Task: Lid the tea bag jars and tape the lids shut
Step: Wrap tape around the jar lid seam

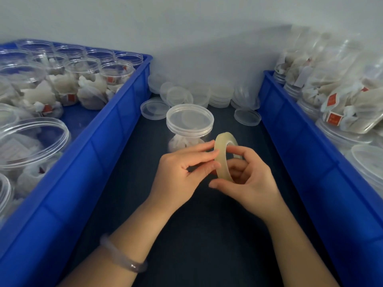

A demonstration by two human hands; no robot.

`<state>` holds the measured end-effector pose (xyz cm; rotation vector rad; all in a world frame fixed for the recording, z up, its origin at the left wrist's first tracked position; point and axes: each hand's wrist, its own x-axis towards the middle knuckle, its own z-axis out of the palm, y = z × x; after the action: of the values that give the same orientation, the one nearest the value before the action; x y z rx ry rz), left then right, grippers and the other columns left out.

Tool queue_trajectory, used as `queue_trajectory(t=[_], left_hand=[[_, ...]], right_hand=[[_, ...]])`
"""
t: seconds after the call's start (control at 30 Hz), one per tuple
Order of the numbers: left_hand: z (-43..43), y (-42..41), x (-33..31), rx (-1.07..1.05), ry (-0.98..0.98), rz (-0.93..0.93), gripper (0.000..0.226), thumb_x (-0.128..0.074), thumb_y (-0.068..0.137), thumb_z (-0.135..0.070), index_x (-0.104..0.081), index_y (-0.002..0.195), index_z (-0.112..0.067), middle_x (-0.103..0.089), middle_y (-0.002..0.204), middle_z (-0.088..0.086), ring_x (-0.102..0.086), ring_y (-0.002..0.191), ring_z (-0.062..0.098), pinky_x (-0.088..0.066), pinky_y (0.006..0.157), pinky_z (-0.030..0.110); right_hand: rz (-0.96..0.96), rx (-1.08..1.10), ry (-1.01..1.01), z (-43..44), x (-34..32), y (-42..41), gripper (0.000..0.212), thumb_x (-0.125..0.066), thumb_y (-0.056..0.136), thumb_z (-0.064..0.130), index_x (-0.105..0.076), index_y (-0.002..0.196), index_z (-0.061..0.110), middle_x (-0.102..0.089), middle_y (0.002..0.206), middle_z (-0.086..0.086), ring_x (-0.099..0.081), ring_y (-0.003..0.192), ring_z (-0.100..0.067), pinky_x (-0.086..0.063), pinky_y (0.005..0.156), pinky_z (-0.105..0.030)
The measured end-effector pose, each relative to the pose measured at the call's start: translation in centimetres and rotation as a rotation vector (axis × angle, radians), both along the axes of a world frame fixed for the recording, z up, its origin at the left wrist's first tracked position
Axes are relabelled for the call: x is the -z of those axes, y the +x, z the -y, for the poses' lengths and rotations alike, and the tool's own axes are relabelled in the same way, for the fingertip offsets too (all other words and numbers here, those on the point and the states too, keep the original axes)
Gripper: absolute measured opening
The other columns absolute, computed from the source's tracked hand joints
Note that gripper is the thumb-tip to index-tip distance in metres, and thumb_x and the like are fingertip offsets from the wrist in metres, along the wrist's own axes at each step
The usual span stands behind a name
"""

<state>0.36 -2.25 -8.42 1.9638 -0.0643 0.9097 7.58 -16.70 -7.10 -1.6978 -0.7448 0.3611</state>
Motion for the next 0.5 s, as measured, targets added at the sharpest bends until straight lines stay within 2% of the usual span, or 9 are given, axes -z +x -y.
queue_trajectory(t=[0.13, 0.23, 0.3, 0.37, 0.43, 0.5], left_hand=[[0.19, 0.13, 0.28, -0.113, 0.102, 0.053, 0.017, -0.074, 0.077, -0.009, -0.074, 0.094, -0.005, -0.069, 0.095, 0.003, -0.065, 0.087, 0.007, -0.051, 0.076, 0.013], [0.17, 0.16, 0.37, -0.137, 0.187, 0.017, 0.008, -0.071, 0.082, -0.007, -0.072, 0.088, -0.002, -0.067, 0.087, 0.002, -0.063, 0.077, 0.008, -0.051, 0.071, 0.017], [0.35, 0.11, 0.34, -0.135, 0.213, -0.057, 0.002, -0.064, 0.088, -0.008, -0.065, 0.087, -0.006, -0.060, 0.087, -0.004, -0.060, 0.076, 0.007, -0.049, 0.069, 0.016], [0.57, 0.04, 0.23, -0.110, 0.190, -0.148, 0.008, -0.056, 0.093, -0.011, -0.055, 0.088, -0.016, -0.051, 0.086, -0.014, -0.056, 0.077, 0.001, -0.046, 0.067, 0.012], [0.53, 0.02, 0.22, -0.065, 0.168, -0.207, 0.012, -0.050, 0.095, -0.013, -0.047, 0.087, -0.021, -0.046, 0.085, -0.015, -0.052, 0.079, -0.003, -0.043, 0.067, 0.010], [0.31, -0.03, 0.07, -0.019, 0.132, -0.214, 0.010, -0.049, 0.095, -0.015, -0.048, 0.088, -0.021, -0.049, 0.084, -0.014, -0.053, 0.078, 0.000, -0.044, 0.065, 0.011]], right_hand=[[0.101, 0.050, -0.083, -0.24, 0.55, -0.03, 0.067, -0.085, 0.063, 0.017, -0.044, 0.109, 0.042, -0.071, 0.091, 0.018, -0.067, 0.088, 0.001, -0.048, 0.079, -0.009], [0.136, 0.059, -0.086, -0.27, 0.70, 0.03, 0.065, -0.086, 0.064, 0.018, -0.044, 0.105, 0.046, -0.070, 0.090, 0.022, -0.066, 0.088, 0.003, -0.047, 0.079, -0.008], [0.142, 0.054, -0.081, -0.39, 0.77, -0.01, 0.065, -0.086, 0.064, 0.018, -0.045, 0.107, 0.045, -0.070, 0.089, 0.023, -0.066, 0.087, 0.004, -0.047, 0.077, -0.007], [0.160, 0.044, -0.081, -0.49, 0.78, -0.14, 0.066, -0.085, 0.064, 0.021, -0.044, 0.111, 0.044, -0.070, 0.088, 0.025, -0.065, 0.087, 0.006, -0.046, 0.075, -0.005], [0.177, 0.052, -0.063, -0.60, 0.73, -0.27, 0.062, -0.084, 0.065, 0.021, -0.046, 0.108, 0.044, -0.070, 0.087, 0.024, -0.066, 0.085, 0.006, -0.045, 0.074, -0.005], [0.193, 0.070, -0.026, -0.73, 0.72, -0.31, 0.058, -0.084, 0.066, 0.017, -0.048, 0.101, 0.047, -0.071, 0.084, 0.023, -0.067, 0.081, 0.004, -0.047, 0.071, -0.006]])
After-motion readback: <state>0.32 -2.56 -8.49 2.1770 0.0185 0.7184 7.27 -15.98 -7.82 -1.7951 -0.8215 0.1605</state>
